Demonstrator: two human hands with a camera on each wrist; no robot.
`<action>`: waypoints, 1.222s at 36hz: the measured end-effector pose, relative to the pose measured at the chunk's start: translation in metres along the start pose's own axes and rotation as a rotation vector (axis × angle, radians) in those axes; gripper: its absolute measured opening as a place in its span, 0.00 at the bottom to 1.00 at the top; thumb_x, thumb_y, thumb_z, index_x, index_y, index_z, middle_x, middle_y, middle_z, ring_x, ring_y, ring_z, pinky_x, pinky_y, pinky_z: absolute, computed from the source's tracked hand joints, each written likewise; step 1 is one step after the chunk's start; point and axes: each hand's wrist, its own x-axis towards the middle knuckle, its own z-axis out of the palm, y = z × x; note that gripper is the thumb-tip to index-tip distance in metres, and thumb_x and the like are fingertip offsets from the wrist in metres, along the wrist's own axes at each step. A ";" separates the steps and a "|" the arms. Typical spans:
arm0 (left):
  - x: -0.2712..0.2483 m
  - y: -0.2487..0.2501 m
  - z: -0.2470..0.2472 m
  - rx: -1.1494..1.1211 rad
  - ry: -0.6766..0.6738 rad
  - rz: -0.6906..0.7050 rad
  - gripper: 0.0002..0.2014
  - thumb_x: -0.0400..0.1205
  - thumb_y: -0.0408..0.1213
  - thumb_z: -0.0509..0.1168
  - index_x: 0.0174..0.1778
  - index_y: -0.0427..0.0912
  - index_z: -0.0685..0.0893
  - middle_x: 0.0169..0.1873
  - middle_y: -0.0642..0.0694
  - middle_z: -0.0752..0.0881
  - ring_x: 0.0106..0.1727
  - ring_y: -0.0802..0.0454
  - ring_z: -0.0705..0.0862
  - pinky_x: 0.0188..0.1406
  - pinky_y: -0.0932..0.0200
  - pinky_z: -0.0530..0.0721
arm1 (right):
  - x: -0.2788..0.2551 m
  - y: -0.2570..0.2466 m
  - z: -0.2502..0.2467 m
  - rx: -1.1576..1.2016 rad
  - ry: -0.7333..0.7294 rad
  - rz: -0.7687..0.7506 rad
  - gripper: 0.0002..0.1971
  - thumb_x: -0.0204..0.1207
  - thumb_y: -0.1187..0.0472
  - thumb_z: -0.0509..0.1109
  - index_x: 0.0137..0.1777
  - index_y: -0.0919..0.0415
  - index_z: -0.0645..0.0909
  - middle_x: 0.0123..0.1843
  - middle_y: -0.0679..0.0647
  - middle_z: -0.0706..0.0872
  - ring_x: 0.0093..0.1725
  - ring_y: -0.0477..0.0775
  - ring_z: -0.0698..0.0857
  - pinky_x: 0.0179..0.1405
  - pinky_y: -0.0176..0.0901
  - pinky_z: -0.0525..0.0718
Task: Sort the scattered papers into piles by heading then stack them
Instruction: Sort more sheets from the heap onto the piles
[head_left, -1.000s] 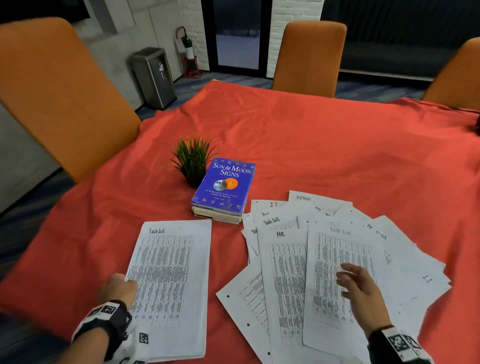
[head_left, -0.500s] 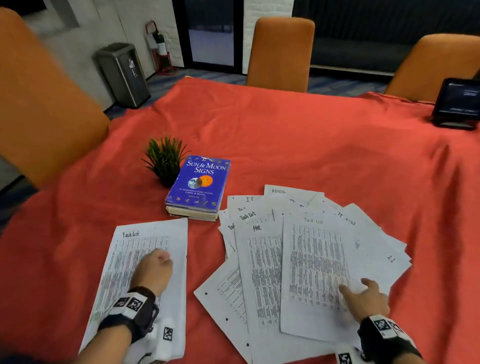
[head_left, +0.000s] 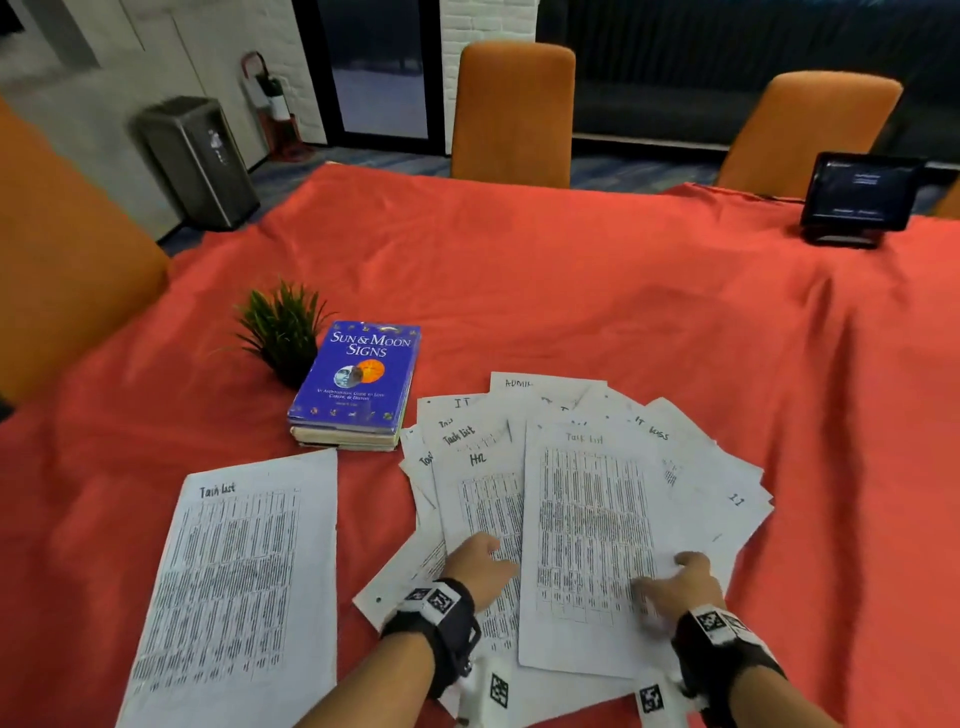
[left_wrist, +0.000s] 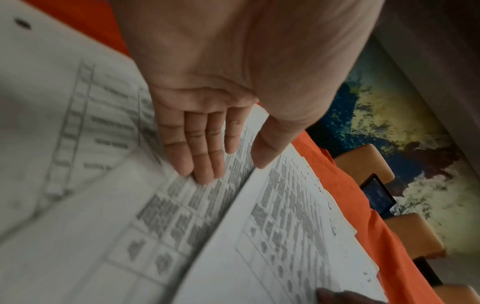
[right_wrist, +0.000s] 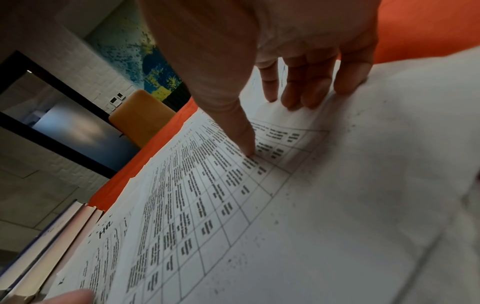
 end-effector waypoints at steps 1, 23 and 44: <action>0.000 0.002 0.005 -0.028 -0.014 -0.002 0.29 0.75 0.45 0.66 0.74 0.49 0.72 0.61 0.42 0.86 0.45 0.51 0.85 0.44 0.59 0.83 | 0.001 0.000 0.001 -0.005 -0.002 -0.002 0.41 0.55 0.54 0.81 0.69 0.59 0.69 0.60 0.65 0.83 0.57 0.64 0.84 0.57 0.48 0.83; -0.021 -0.016 0.017 0.122 -0.073 0.146 0.09 0.74 0.39 0.67 0.47 0.57 0.82 0.48 0.55 0.87 0.51 0.54 0.85 0.55 0.60 0.83 | -0.020 -0.011 0.021 -0.146 -0.085 -0.266 0.52 0.57 0.45 0.83 0.79 0.54 0.60 0.68 0.63 0.78 0.66 0.64 0.79 0.66 0.54 0.79; -0.002 -0.001 -0.011 -0.235 0.042 0.080 0.07 0.74 0.32 0.75 0.45 0.45 0.86 0.48 0.48 0.90 0.49 0.51 0.87 0.54 0.59 0.84 | -0.039 -0.022 0.021 -0.247 -0.111 -0.314 0.52 0.57 0.40 0.81 0.78 0.48 0.57 0.68 0.58 0.76 0.65 0.60 0.79 0.66 0.57 0.79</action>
